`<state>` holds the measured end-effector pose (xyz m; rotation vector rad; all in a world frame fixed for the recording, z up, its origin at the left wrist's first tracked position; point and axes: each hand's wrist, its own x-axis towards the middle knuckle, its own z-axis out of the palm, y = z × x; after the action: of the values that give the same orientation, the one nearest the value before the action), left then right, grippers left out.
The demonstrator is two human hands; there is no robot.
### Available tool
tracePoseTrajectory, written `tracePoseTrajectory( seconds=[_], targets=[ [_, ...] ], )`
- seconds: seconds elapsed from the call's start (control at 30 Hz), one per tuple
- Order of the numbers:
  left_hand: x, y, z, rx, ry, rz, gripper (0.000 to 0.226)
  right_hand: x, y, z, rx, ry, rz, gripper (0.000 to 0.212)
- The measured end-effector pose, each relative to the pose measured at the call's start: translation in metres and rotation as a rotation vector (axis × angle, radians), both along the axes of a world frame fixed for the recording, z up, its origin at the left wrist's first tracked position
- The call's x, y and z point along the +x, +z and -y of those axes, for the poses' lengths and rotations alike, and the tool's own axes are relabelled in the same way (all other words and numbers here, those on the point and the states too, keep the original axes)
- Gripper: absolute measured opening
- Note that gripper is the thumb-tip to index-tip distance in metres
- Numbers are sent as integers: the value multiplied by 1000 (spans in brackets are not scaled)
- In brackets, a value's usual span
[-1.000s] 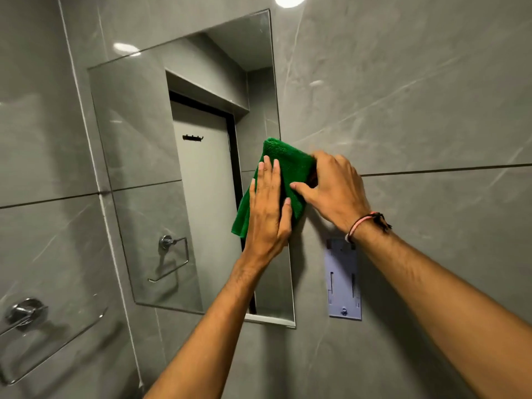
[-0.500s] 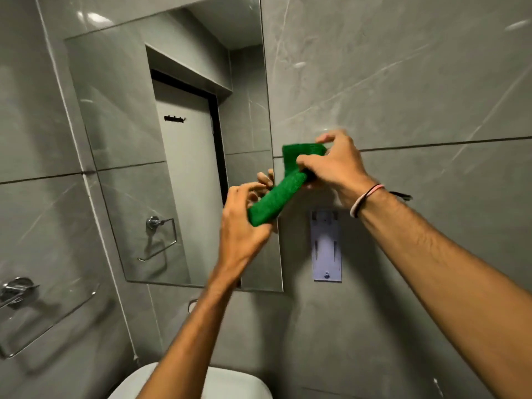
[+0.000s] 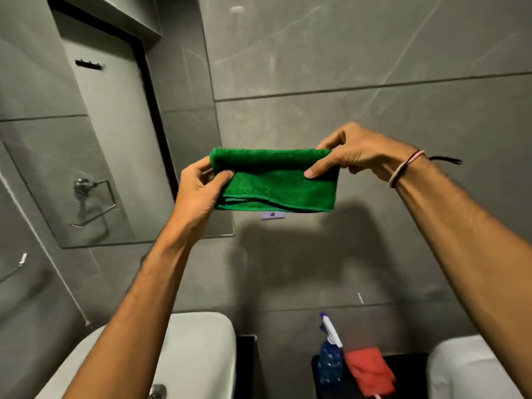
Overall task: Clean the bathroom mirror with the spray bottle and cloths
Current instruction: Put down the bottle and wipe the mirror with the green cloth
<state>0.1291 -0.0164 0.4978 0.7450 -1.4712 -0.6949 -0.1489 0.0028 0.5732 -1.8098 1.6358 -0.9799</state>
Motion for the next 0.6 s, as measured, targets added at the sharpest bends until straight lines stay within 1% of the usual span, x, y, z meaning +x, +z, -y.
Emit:
tracePoseTrajectory(
  seconds=[0.07, 0.1, 0.13, 0.17, 0.2, 0.23, 0.33, 0.43, 0.53, 0.6],
  targets=[
    [-16, -20, -2, 129, -80, 3, 21, -17, -20, -8, 27, -42, 112, 25],
    [-25, -30, -4, 218, -131, 15, 19, -25, -32, -11, 59, -41, 230, 23],
    [-31, -38, -4, 302, -176, 36, 18, -32, -43, -14, 102, -29, 358, 25],
    [-39, -45, -4, 380, -214, 60, 19, -37, -55, -17, 159, -17, 467, 31],
    [-46, -54, -3, 448, -235, 79, 23, -42, -67, -20, 221, -14, 542, 38],
    [-53, -61, -2, 507, -245, 92, 25, -46, -79, -22, 269, -27, 573, 39],
    [-81, -94, -1, 683, -261, 157, 25, -63, -124, -24, 402, -131, 537, 36],
    [-100, -134, -5, 831, -288, 262, 31, -83, -168, -28, 545, -163, 481, 36],
    [-110, -180, -7, 994, -341, 264, 37, -107, -219, -34, 681, -162, 483, 40],
    [-115, -210, -7, 1103, -397, 294, 38, -120, -254, -39, 771, -168, 480, 30]
  ],
)
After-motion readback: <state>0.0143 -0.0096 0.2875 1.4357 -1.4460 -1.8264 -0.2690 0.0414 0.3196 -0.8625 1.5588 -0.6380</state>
